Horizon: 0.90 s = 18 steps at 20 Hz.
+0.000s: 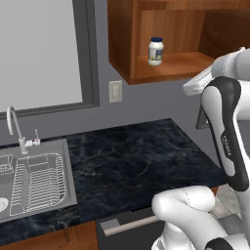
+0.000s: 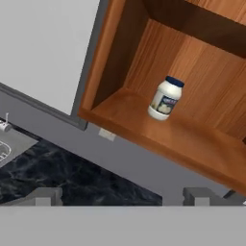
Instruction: Collect the turmeric, mayonnaise, and shaker from the cabinet and place them next to the stove.
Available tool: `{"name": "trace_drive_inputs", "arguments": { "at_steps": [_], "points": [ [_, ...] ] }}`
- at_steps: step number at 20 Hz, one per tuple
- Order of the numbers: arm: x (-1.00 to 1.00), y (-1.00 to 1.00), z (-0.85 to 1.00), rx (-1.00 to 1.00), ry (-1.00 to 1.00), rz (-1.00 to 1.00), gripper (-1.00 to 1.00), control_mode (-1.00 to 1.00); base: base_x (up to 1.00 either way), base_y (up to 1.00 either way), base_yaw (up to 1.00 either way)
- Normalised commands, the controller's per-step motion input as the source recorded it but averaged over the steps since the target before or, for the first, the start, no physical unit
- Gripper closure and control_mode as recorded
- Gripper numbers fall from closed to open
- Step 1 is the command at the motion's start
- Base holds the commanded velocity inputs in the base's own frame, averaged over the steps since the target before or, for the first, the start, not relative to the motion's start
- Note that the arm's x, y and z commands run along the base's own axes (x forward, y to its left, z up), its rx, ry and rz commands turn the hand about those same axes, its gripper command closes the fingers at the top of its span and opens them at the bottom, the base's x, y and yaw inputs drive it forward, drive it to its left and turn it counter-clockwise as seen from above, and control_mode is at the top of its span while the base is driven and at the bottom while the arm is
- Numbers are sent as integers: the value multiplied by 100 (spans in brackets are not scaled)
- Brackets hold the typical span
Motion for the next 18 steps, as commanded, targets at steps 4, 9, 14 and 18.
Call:
{"name": "trace_drive_inputs", "arguments": {
  "at_steps": [4,9,14,18],
  "points": [
    [11,-1,-14,15,-14,10,-100,-100,0,0,0],
    [8,-18,-10,21,-10,8,-100,-100,0,0,0],
    [12,-28,0,11,1,2,-100,-100,0,0,0],
    [23,-15,0,6,9,0,-100,-100,0,0,0]
  ]
}}
